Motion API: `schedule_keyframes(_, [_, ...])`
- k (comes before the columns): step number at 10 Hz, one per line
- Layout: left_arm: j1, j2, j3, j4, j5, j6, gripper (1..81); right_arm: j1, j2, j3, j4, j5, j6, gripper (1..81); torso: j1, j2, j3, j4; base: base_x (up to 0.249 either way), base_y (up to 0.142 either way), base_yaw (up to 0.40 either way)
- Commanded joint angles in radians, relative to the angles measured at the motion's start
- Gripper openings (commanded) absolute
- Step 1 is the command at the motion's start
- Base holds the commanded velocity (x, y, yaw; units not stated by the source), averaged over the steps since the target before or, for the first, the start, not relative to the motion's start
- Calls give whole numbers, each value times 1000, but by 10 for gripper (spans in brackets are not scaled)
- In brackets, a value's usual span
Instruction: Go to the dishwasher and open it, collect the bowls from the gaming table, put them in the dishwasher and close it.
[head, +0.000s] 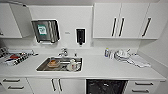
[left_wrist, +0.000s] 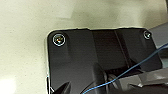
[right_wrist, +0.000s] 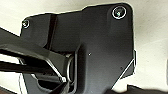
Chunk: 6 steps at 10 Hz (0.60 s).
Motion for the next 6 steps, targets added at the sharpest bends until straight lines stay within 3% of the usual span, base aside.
schedule_keyframes(1, [-31,-5,-6,-2,42,5,811,31,-9,-4,-11,-36,3,811,-63,97,74,0,0,0,0])
schedule_keyframes(2, [-33,-4,-6,-2,42,5,811,32,-9,-4,-11,-36,3,811,-87,134,98,0,0,0,0])
schedule_keyframes(4, [-33,-4,-7,0,42,5,811,32,-11,-4,-13,-36,3,811,-135,206,69,0,0,0,0])
schedule_keyframes(6, [-33,-2,-6,0,42,5,811,32,-9,-4,-14,-36,3,811,-180,275,80,0,0,0,0])
